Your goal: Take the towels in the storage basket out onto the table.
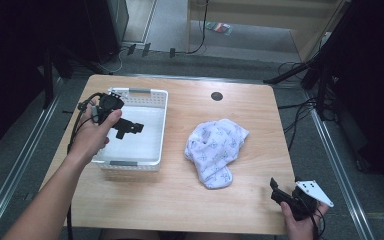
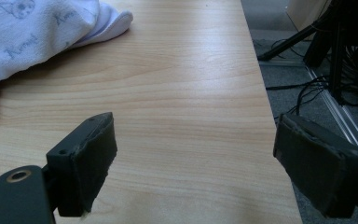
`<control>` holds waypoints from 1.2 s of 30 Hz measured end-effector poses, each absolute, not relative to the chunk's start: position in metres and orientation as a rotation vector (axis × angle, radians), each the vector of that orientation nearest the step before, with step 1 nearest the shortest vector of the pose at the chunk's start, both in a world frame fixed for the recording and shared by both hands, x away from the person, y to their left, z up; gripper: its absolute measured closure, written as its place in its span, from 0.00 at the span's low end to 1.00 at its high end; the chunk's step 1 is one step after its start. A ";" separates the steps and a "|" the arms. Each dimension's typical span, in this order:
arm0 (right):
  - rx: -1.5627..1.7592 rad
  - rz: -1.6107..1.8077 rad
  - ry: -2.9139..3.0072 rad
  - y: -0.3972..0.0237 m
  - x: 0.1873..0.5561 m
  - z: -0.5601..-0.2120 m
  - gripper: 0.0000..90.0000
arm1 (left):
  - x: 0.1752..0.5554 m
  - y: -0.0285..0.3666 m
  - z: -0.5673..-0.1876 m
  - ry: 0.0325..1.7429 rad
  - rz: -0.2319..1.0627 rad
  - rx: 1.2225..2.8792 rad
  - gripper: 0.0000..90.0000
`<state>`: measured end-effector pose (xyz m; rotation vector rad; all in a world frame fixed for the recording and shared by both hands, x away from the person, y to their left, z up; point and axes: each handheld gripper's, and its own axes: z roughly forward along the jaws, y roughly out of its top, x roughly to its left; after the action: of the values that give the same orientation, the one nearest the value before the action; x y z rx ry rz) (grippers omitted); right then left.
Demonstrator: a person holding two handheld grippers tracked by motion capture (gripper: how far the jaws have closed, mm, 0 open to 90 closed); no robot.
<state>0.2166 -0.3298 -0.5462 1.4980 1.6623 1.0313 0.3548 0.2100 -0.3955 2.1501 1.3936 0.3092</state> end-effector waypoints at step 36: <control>1.507 1.023 1.665 -0.330 0.217 -0.546 0.15 | 0.272 0.330 -0.450 1.554 0.402 1.910 0.00</control>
<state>0.2172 -0.3299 -0.5462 1.5074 1.6652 1.0227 0.2715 0.3295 -0.4501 1.9104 1.5537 0.4021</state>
